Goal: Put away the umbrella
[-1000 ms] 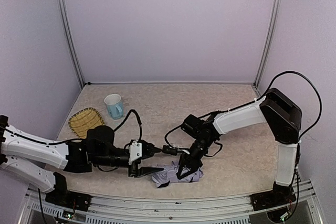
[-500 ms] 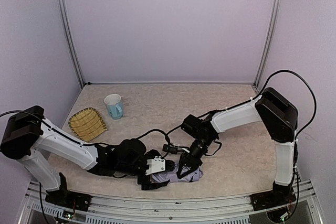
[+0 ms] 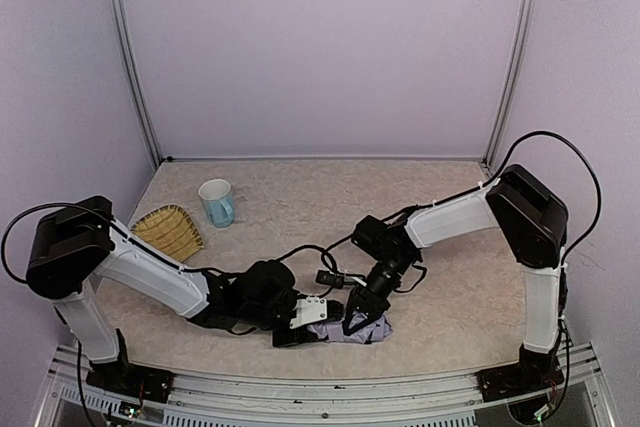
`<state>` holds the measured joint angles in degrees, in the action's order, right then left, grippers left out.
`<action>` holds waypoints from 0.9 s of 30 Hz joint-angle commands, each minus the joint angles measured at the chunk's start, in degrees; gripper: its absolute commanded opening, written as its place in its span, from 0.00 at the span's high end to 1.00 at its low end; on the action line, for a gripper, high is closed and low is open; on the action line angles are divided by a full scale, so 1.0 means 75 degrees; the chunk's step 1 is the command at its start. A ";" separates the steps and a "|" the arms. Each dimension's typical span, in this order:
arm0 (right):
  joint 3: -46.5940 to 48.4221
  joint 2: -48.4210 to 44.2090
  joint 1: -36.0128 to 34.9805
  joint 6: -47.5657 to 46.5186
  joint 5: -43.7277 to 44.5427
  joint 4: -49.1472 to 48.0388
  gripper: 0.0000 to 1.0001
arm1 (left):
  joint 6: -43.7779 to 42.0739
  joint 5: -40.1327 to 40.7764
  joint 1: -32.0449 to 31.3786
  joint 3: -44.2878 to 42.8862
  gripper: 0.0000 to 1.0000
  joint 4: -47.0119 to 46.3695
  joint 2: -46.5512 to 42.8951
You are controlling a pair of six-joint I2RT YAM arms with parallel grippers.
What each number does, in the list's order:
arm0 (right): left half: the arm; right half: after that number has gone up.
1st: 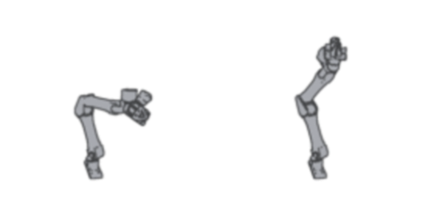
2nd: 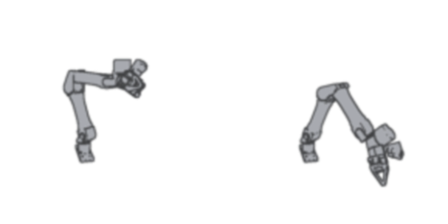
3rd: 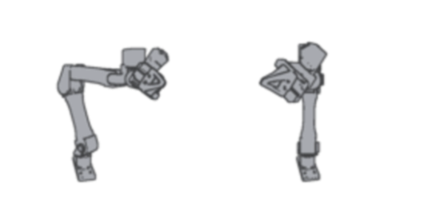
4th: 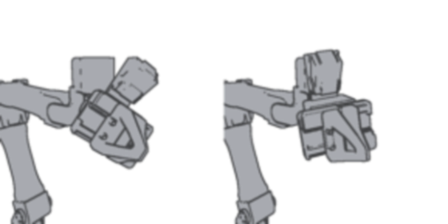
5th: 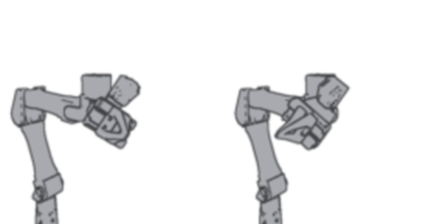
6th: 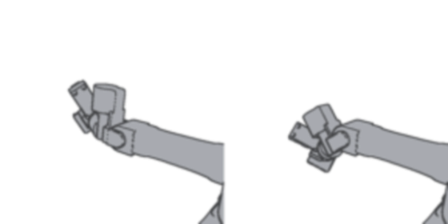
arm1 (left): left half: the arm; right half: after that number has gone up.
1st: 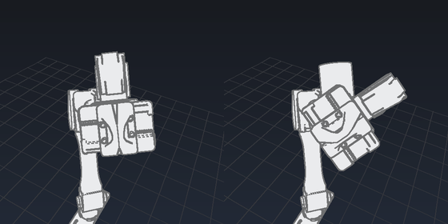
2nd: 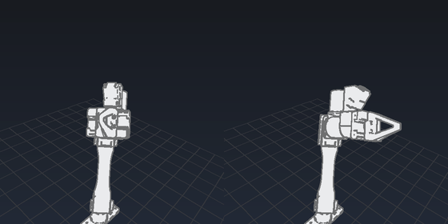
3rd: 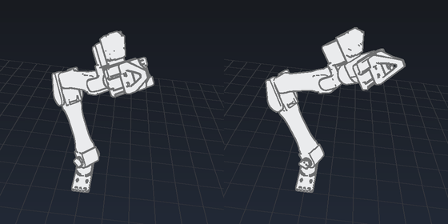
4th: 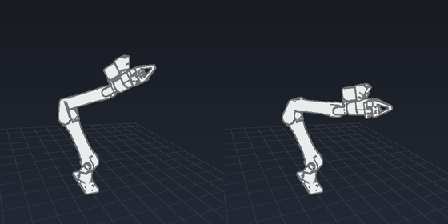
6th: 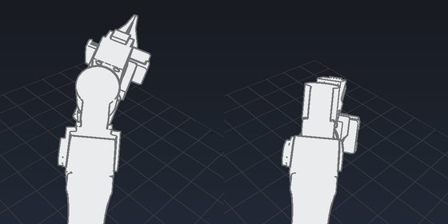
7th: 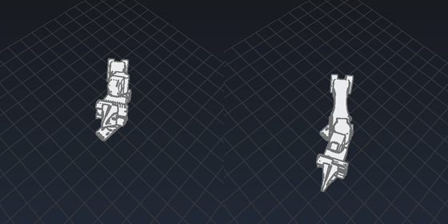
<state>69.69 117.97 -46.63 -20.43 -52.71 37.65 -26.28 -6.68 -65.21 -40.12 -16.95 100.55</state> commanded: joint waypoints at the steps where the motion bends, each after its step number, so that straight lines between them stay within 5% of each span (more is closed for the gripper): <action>1: -0.0294 0.0521 0.0128 0.0072 0.1836 0.0130 1.00 | 0.0077 -0.0202 0.0057 -0.0058 0.62 0.0186 0.0449; 6: -0.0327 0.0400 0.0182 0.0174 0.1697 -0.0047 1.00 | 0.0127 -0.0357 0.0109 -0.0096 1.00 0.0219 0.0678; 10: -0.0313 0.0245 0.0208 0.0249 0.1808 -0.0118 0.97 | 0.0264 0.0153 0.0117 -0.0044 1.00 0.0039 0.0681; 22: -0.0859 -0.2632 0.0715 0.0640 0.2322 -0.0981 0.14 | 0.0202 0.2931 0.0134 0.0431 1.00 -0.1284 -0.0651; 27: -0.1453 -0.3739 0.1131 0.0709 0.3080 -0.1450 0.12 | -0.0482 0.3678 0.0175 0.0398 1.00 -0.1262 -0.1300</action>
<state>61.84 95.13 -39.90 -16.60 -35.88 30.13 -26.41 12.58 -64.42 -36.91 -23.66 96.25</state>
